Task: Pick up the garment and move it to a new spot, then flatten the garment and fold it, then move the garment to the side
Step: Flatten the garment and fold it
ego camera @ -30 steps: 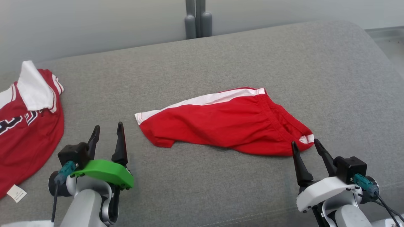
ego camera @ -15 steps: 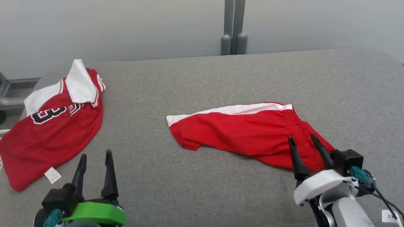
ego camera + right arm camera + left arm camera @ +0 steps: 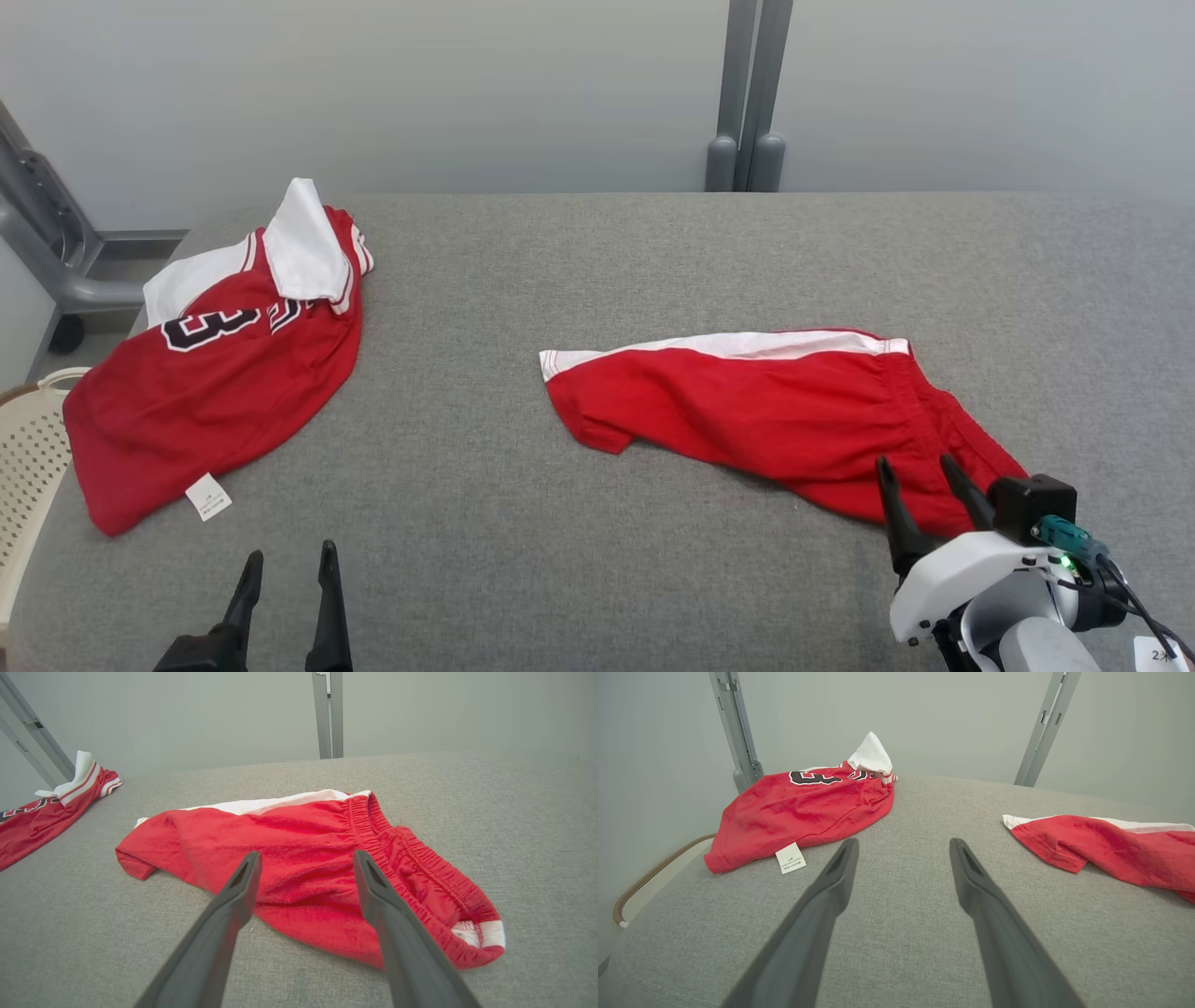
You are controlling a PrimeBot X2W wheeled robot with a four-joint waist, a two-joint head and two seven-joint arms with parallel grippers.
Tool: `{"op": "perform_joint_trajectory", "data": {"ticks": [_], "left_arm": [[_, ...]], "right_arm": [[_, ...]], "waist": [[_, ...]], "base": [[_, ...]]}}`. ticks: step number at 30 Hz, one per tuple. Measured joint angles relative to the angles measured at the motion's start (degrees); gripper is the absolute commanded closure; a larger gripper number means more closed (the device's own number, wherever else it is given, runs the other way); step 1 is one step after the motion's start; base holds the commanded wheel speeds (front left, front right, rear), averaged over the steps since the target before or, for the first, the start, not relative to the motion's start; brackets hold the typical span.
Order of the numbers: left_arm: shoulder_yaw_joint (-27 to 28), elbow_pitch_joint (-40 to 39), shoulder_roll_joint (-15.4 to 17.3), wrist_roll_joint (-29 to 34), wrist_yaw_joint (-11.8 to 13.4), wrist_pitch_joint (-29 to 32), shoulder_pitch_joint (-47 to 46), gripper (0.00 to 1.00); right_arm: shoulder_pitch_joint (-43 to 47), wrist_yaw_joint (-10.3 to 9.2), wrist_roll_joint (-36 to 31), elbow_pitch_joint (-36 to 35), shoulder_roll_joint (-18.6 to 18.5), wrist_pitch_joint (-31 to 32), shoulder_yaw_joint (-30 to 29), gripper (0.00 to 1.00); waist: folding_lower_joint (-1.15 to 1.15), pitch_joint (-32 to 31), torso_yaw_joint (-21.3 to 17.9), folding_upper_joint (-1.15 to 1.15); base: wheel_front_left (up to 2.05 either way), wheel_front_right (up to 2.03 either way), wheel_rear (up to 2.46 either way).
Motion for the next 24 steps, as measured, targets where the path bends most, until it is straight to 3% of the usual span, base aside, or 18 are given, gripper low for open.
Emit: {"op": "perform_joint_trajectory", "data": {"ticks": [24], "left_arm": [[-0.69,5.15,-0.51,-4.87,-1.13,1.60,-2.01,0.00]], "right_arm": [[-0.04,0.00,0.87,0.56,0.00,0.91,-0.45,0.00]], "waist": [[0.00,0.58,0.05,0.00]], "base": [[0.00,0.00,0.00]]}}
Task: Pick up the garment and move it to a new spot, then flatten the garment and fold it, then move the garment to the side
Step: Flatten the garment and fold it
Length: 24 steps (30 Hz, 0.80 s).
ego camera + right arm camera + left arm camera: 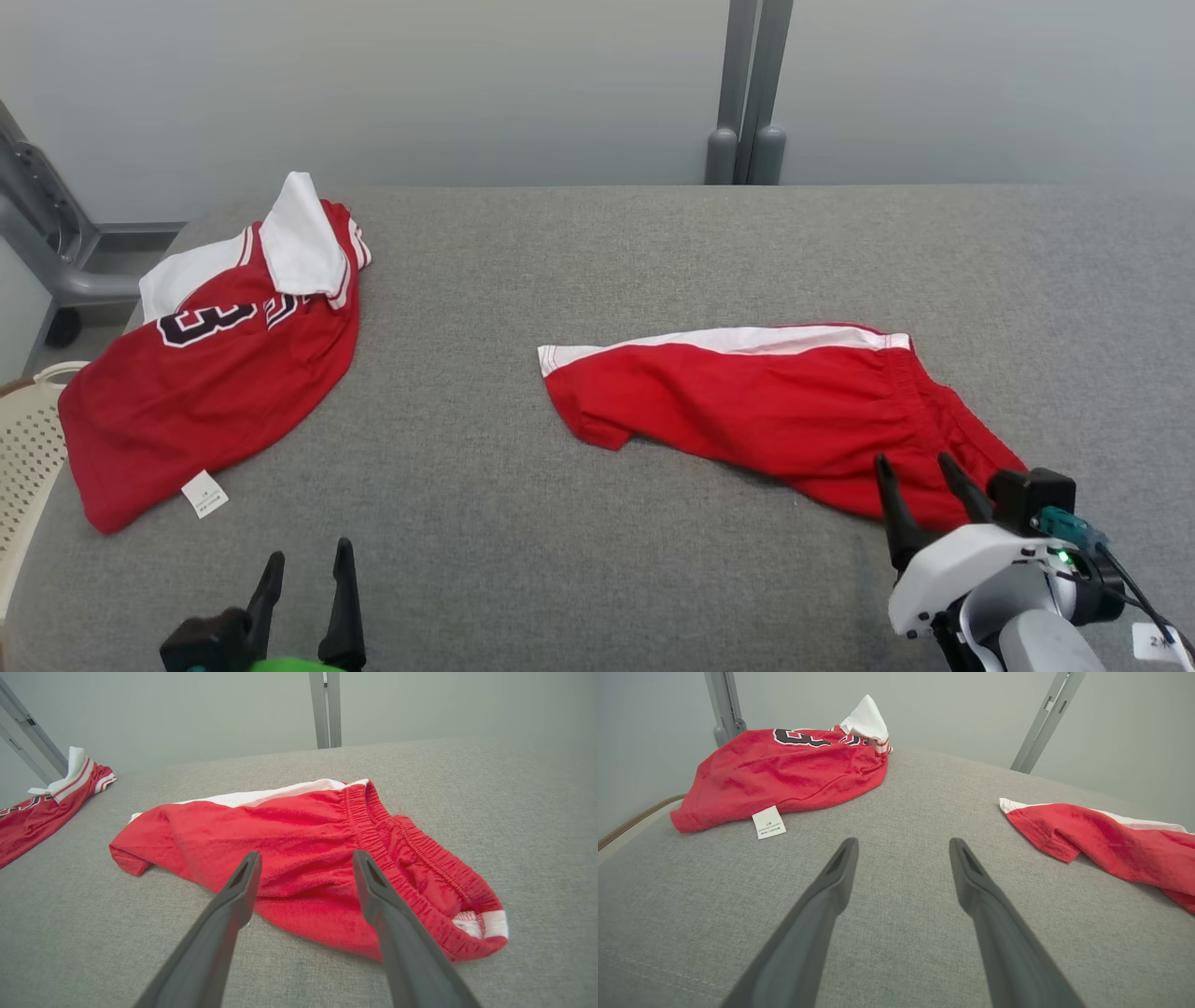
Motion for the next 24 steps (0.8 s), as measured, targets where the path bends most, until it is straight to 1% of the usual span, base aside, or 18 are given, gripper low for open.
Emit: {"op": "perform_joint_trajectory", "data": {"ticks": [3,5,7,9,13,16,18,21,24], "left_arm": [[-0.64,-0.42,-0.08,-1.11,-0.41,2.58,-2.52,0.00],[-1.53,-0.73,0.14,-1.41,-0.62,5.27,-4.75,0.00],[-2.82,0.05,0.44,-2.38,-1.09,10.27,-7.87,0.00],[-4.36,0.62,1.41,-2.20,-1.67,14.34,-11.76,0.00],[-6.17,2.12,2.97,-1.90,-1.89,21.89,-20.83,0.00],[-6.89,4.03,2.78,-2.21,-1.81,26.35,-27.09,0.00],[-7.31,5.77,1.92,-2.89,-1.68,29.29,-30.98,0.00],[-8.25,9.15,0.70,-3.76,-1.05,33.11,-35.90,0.00],[-9.10,12.41,0.02,-4.05,-0.57,35.33,-40.11,0.00]], "right_arm": [[-1.71,0.00,1.14,-0.20,0.02,4.26,1.04,0.00],[-3.79,0.00,0.91,-0.81,0.05,8.28,1.44,0.00],[-6.48,0.00,-0.05,-1.30,-0.02,13.06,0.79,0.00],[-9.70,0.00,-1.03,-2.00,-0.76,18.75,1.04,0.00],[-16.81,0.00,-1.42,-2.64,-1.81,30.20,0.99,0.00],[-22.19,0.00,-2.26,-2.65,-2.30,36.69,-0.37,0.00],[-25.55,0.00,-3.35,-2.38,-2.57,40.10,-0.99,0.00],[-29.60,0.00,-4.25,-1.67,-2.65,44.17,-1.74,0.00],[-32.81,0.00,-5.09,-0.99,-2.70,46.93,-2.19,0.00]], "waist": [[0.00,0.60,-0.04,0.00],[0.00,1.17,-0.13,0.00],[0.00,2.03,-0.26,0.00],[0.00,3.14,-0.43,0.00],[0.00,6.03,-0.84,0.00],[0.00,8.58,-1.15,0.00],[0.00,10.37,-1.37,0.00],[0.00,13.18,-1.70,0.00],[0.00,15.88,-2.09,0.00]], "base": [[0.00,0.00,0.00],[0.00,0.00,0.00],[0.00,0.00,0.00],[0.00,0.00,0.00],[0.00,0.00,0.00],[0.00,0.00,0.00],[0.00,0.00,0.00],[0.00,0.00,0.00],[0.00,0.00,0.00]]}}
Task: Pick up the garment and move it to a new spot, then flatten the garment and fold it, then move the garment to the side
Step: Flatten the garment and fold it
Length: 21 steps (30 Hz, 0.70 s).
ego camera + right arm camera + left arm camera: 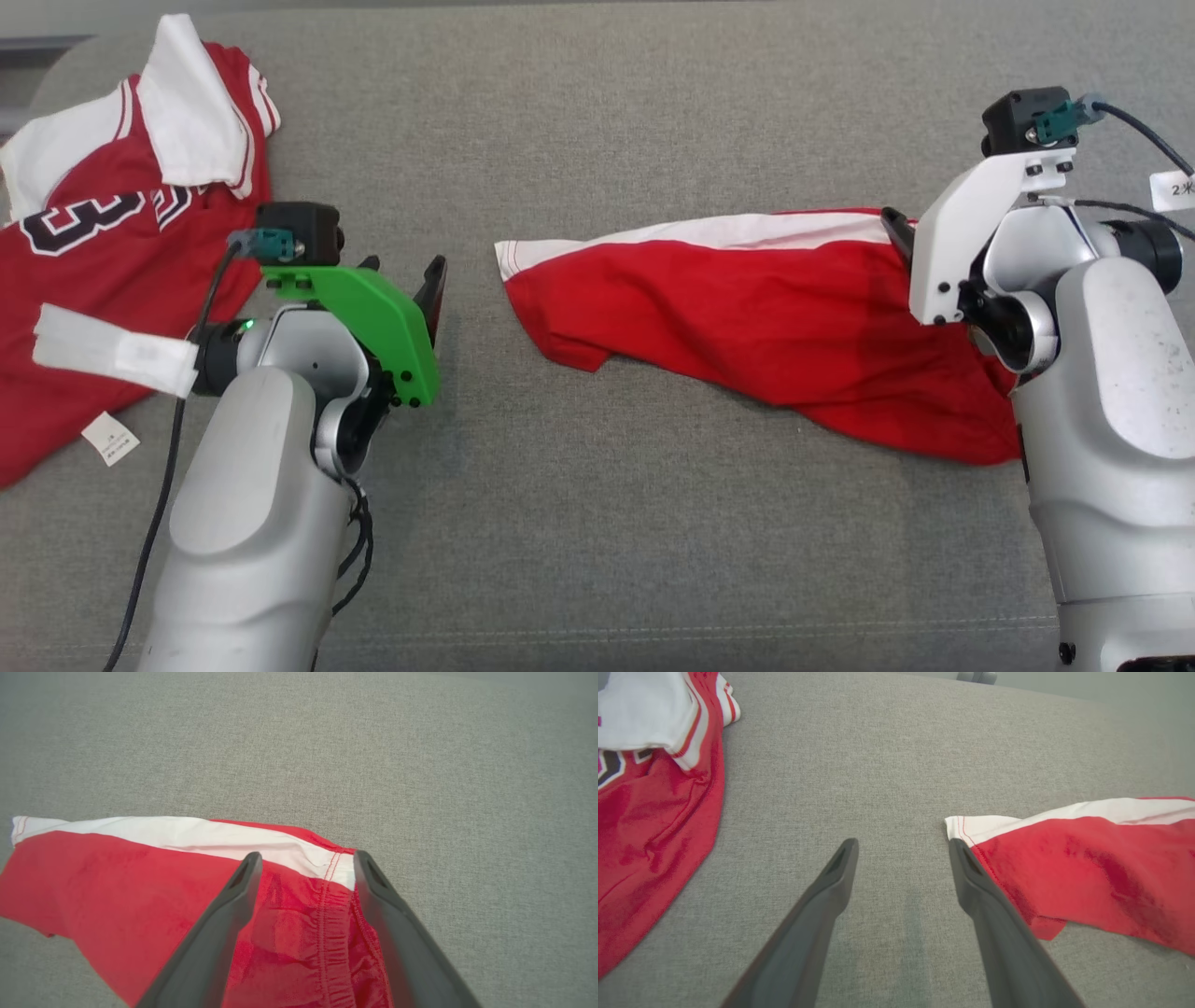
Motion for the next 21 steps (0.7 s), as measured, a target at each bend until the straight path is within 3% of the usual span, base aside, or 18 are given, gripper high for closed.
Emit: {"op": "perform_joint_trajectory", "data": {"ticks": [13,17,21], "left_arm": [[-4.48,9.60,-1.60,-2.33,0.80,1.43,-10.37,0.00],[-5.24,11.68,-1.66,-2.41,2.81,1.20,-12.02,0.00],[-6.19,13.18,-1.67,-2.60,3.04,1.82,-12.96,0.00]], "right_arm": [[-5.94,0.00,-3.02,4.19,1.26,0.27,0.22,0.00],[-6.57,0.00,-3.11,5.06,1.60,-0.52,1.49,0.00],[-6.92,0.00,-3.09,5.57,1.63,-1.02,1.72,0.00]], "waist": [[0.00,7.41,-3.44,0.00],[0.00,8.30,-4.49,0.00],[0.00,8.82,-5.00,0.00]], "base": [[0.00,0.00,0.00],[0.00,0.00,0.00],[0.00,0.00,0.00]]}}
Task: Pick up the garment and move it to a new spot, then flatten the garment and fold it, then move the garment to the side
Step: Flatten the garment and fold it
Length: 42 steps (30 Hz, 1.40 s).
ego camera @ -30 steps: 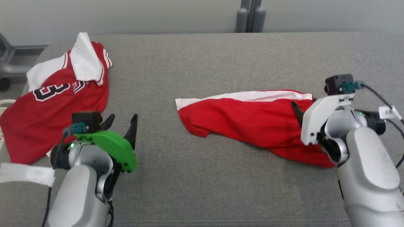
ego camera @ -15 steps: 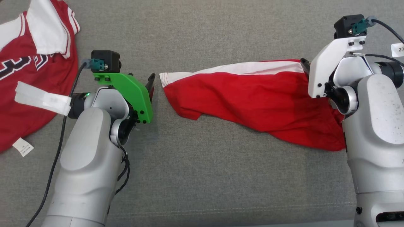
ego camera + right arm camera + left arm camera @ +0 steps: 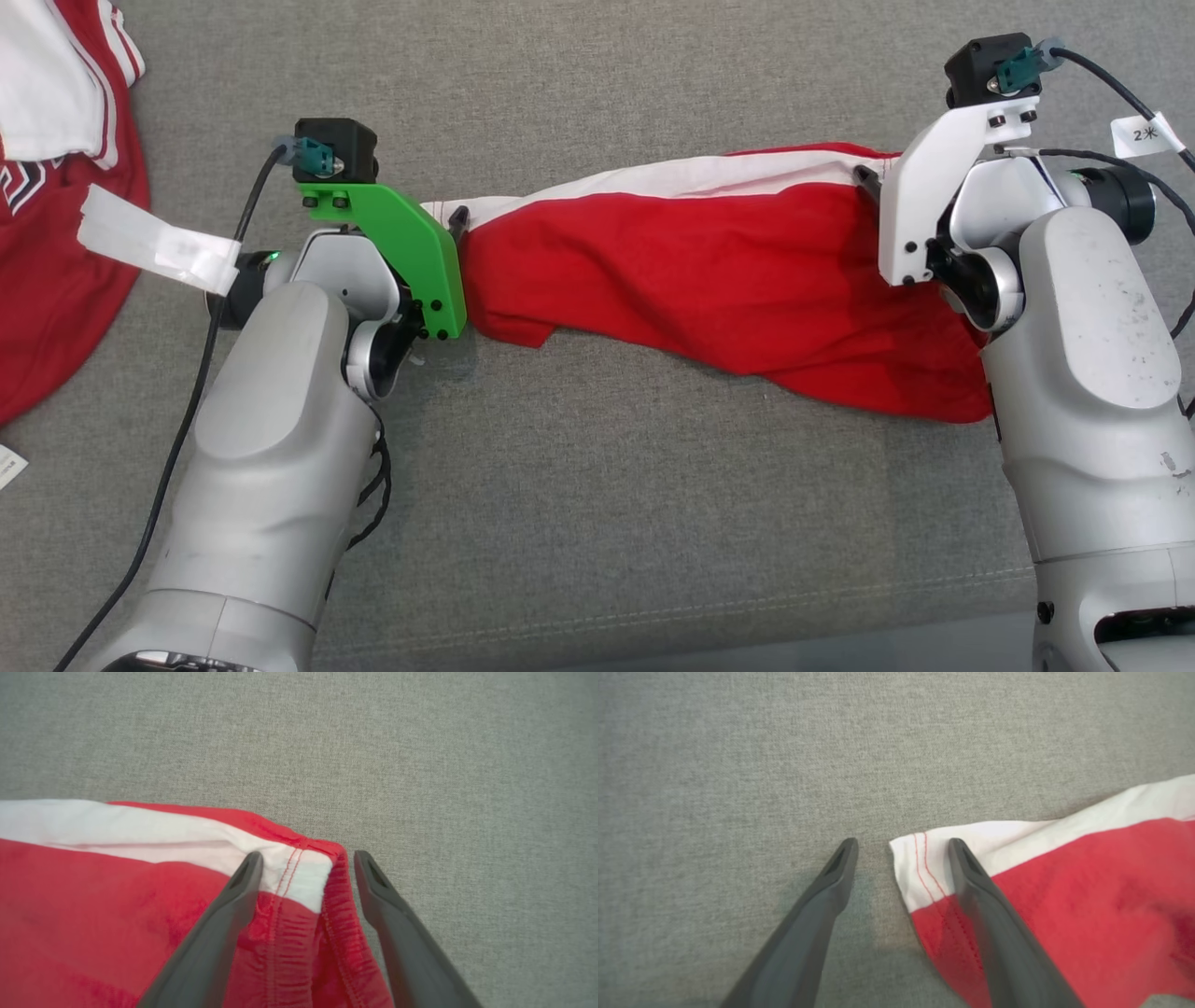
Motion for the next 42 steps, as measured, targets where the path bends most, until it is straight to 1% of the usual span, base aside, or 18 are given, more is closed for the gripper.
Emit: {"op": "perform_joint_trajectory", "data": {"ticks": [1,2,4,5,6,7,11,12,13,15,16,17,20,21,27,33,39,42], "left_arm": [[0.01,0.19,0.00,-0.36,0.03,0.04,-0.12,0.02],[-0.02,0.43,-0.01,-0.74,0.27,0.18,-0.20,0.09],[-0.43,0.83,-0.01,-0.83,0.27,0.81,-0.40,0.38],[-0.53,0.91,-0.01,-0.89,0.27,0.80,-0.43,0.67],[-0.76,1.04,0.00,-1.00,0.25,0.90,-0.43,0.98],[-0.97,1.13,-0.01,-1.09,0.23,1.08,-0.43,1.00],[-1.58,1.19,-0.09,-1.90,0.16,1.03,-0.47,1.00],[-1.78,1.18,-0.09,-2.11,0.14,0.98,-0.48,1.00],[-2.03,1.20,-0.09,-2.42,0.09,0.93,-0.48,1.00],[-2.52,1.31,-0.09,-2.69,0.09,0.68,-0.48,1.00],[-2.70,1.40,-0.07,-2.97,0.09,0.66,-0.48,1.00],[-2.85,1.51,-0.05,-3.08,0.09,0.52,-0.48,1.00],[-3.22,2.09,-0.07,-3.37,0.25,0.45,-0.43,1.00],[-3.26,2.32,-0.07,-3.45,0.30,0.37,-0.40,1.00],[-3.34,2.77,-0.08,-3.94,0.78,-0.34,-0.35,1.00],[-1.42,0.91,-0.12,-5.90,1.15,-5.27,-0.56,1.00],[1.65,-1.80,0.20,-8.18,0.18,-10.13,-4.79,1.00],[2.76,-2.91,2.43,-8.24,-0.07,-11.65,-8.04,1.00]], "right_arm": [[-0.01,0.00,0.00,0.14,-0.03,-0.16,-0.01,0.00],[-0.01,0.00,0.00,0.19,-0.07,-0.23,-0.01,0.00],[-0.12,0.00,0.13,0.19,-0.20,-0.42,-0.02,0.00],[-0.19,0.00,0.23,0.19,-0.19,-0.43,-0.01,0.00],[-0.25,0.00,0.31,0.19,-0.19,-0.49,-0.01,0.00],[-0.29,0.00,0.44,0.19,-0.19,-0.48,-0.02,0.00],[-0.41,0.00,0.46,0.26,-0.35,0.18,-0.65,0.00],[-0.51,0.00,0.46,0.26,-0.29,0.37,-0.77,0.03],[-0.53,0.00,0.47,0.21,-0.18,0.55,-0.80,0.18],[-0.52,0.00,0.71,0.02,0.00,0.90,-0.78,0.35],[-0.48,0.00,0.76,-0.22,0.07,1.16,-0.76,0.53],[-0.41,0.00,0.90,-0.45,0.11,1.38,-0.71,0.62],[0.49,0.00,1.38,-0.90,0.34,2.78,-0.79,0.98],[0.91,0.01,1.59,-1.20,0.42,3.11,-0.87,1.00],[2.01,0.00,2.14,-2.49,0.59,3.69,-1.67,1.00],[1.85,0.00,5.34,-3.47,0.90,1.38,-3.61,1.00],[-3.42,0.00,13.29,-1.82,0.98,-0.74,-4.10,1.00],[-7.99,0.00,14.81,-0.66,0.97,-2.97,-1.80,1.00]], "waist": [[0.00,0.06,0.02,0.00],[0.00,0.09,0.11,0.00],[0.00,0.16,0.34,0.00],[0.00,0.21,0.42,0.00],[0.00,0.25,0.49,0.00],[0.00,0.29,0.56,0.00],[0.00,0.52,0.87,0.00],[0.00,0.55,0.90,0.00],[0.00,0.53,0.89,0.00],[0.00,0.41,0.82,0.00],[0.00,0.27,0.78,0.00],[0.00,0.12,0.73,0.00],[0.00,-0.53,0.50,0.00],[0.00,-0.75,0.39,0.00],[0.00,-1.54,-0.08,0.00],[0.00,-2.31,-0.17,0.00],[0.00,-1.15,-0.34,0.00],[0.00,0.12,-0.82,0.00]], "base": [[0.00,0.00,0.00],[0.00,0.00,0.00],[0.00,0.00,0.00],[0.00,0.00,0.00],[0.00,0.00,0.00],[0.00,0.00,0.00],[0.00,0.00,0.00],[0.00,0.00,0.00],[0.00,0.00,0.00],[0.00,0.00,0.00],[0.00,0.00,0.00],[0.00,0.00,0.00],[0.00,0.00,0.00],[0.00,0.00,0.00],[0.00,0.00,0.00],[0.00,0.00,0.00],[0.00,0.00,0.00],[0.00,0.00,0.00]]}}
